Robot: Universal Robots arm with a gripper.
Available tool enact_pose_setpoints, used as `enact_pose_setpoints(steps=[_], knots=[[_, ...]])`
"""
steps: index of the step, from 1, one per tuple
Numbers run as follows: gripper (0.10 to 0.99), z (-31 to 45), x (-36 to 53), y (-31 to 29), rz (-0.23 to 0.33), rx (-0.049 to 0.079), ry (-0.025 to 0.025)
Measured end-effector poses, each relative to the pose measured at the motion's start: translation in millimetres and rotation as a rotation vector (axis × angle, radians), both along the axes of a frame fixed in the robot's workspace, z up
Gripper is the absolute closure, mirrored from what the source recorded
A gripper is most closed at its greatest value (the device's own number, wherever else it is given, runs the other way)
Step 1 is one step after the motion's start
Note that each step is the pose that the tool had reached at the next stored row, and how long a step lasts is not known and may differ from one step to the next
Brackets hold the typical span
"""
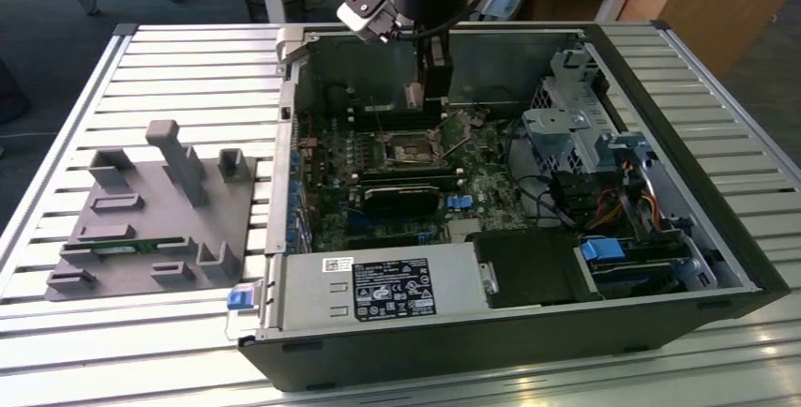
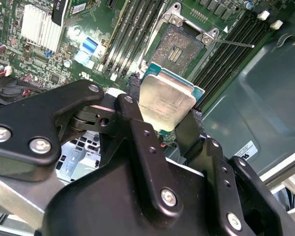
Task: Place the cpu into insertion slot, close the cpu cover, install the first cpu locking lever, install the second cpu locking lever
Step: 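Place the cpu into insertion slot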
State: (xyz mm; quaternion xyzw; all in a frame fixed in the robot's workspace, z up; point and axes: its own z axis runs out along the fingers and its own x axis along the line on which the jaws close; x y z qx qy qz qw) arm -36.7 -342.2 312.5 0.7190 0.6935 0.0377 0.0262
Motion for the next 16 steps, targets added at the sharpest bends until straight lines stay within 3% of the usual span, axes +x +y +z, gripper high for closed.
enact_pose_setpoints(steps=[16], knots=[[0.549, -4.2, 0.0, 0.0, 0.000, 0.000, 0.0000]])
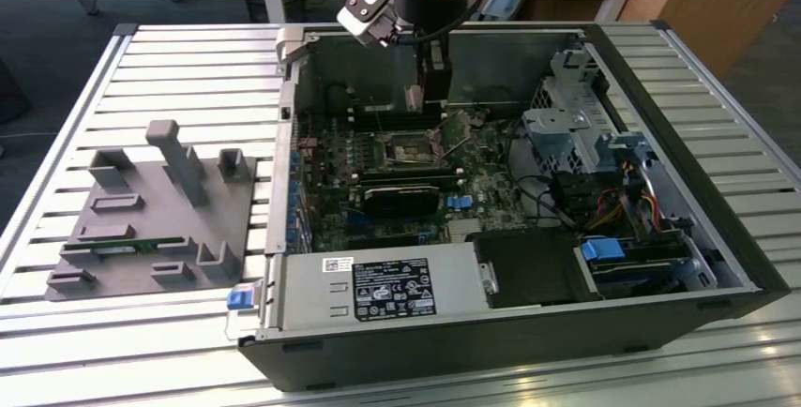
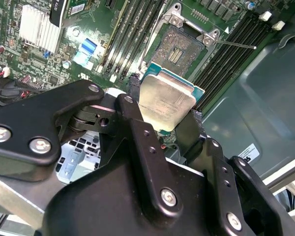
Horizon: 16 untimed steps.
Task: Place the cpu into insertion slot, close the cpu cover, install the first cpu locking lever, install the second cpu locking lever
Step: 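Place the cpu into insertion slot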
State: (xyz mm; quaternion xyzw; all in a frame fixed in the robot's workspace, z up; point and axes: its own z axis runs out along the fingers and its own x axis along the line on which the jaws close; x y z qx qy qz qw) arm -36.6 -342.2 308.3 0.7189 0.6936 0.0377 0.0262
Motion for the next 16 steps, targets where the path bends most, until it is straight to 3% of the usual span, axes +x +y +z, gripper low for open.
enact_pose_setpoints(steps=[16], knots=[[0.549, -3.9, 0.0, 0.0, 0.000, 0.000, -0.0001]])
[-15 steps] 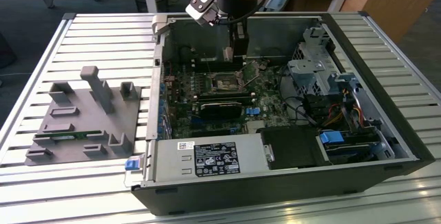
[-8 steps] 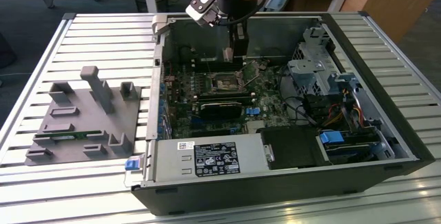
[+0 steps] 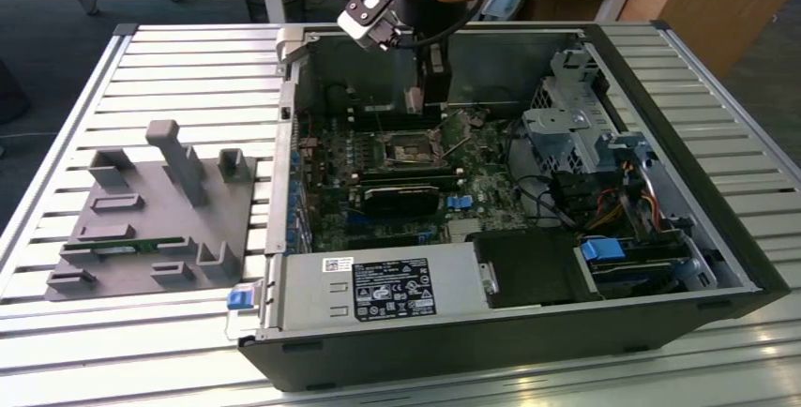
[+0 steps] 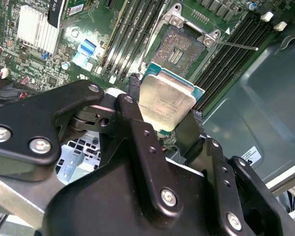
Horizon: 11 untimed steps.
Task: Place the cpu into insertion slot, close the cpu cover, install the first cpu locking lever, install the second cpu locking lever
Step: 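Place the cpu into insertion slot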
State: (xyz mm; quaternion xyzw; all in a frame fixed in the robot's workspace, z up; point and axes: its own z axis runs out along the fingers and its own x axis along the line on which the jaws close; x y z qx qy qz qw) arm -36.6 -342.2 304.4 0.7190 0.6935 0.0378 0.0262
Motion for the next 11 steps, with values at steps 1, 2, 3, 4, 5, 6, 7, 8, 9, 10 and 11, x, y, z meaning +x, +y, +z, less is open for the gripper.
enact_pose_setpoints(steps=[1, 2, 3, 4, 5, 6, 7, 8, 9, 10, 11], knots=[[0.549, -0.2, 0.0, 0.0, 0.000, 0.000, 0.0000], [0.549, -0.5, 0.0, 0.0, 0.000, 0.000, 0.0000], [0.549, -0.7, 0.0, 0.0, 0.000, 0.000, 0.0000], [0.549, -0.9, 0.0, 0.0, 0.000, 0.000, 0.0001], [0.549, -1.1, 0.0, 0.0, 0.000, 0.000, 0.0001], [0.549, -1.4, 0.0, 0.0, 0.000, 0.000, 0.0000], [0.549, -1.6, 0.0, 0.0, 0.000, 0.000, 0.0000], [0.549, -1.8, 0.0, 0.0, 0.000, 0.000, 0.0000], [0.549, -2.0, 0.0, 0.0, 0.000, 0.000, 0.0000], [0.549, -2.2, 0.0, 0.0, 0.000, 0.000, 0.0001], [0.549, -2.4, 0.0, 0.0, 0.000, 0.000, 0.0000]])
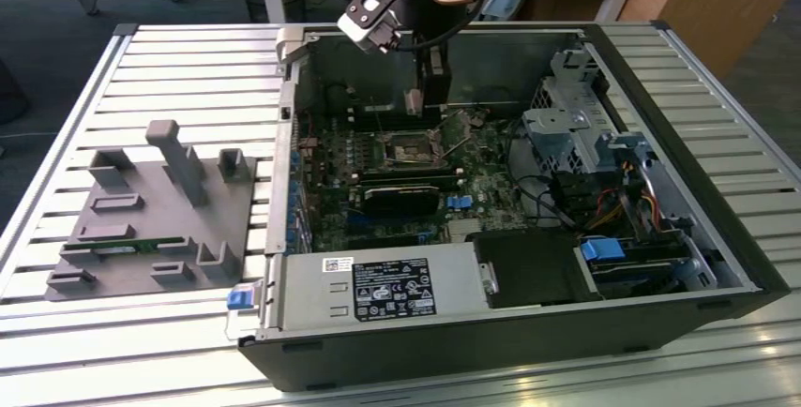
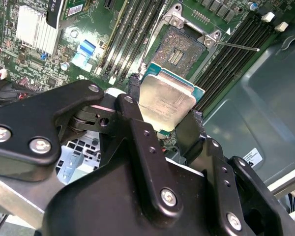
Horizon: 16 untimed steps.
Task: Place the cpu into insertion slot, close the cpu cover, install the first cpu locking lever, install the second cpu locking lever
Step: 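Place the cpu into insertion slot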
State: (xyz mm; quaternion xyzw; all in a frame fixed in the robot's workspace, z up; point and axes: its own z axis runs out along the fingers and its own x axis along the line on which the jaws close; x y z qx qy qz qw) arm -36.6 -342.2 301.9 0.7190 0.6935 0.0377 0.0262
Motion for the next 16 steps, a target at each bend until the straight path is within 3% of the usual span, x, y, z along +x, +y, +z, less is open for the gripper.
enact_pose_setpoints(steps=[16], knots=[[0.549, -3.3, 0.0, 0.0, 0.000, 0.000, 0.0000]])
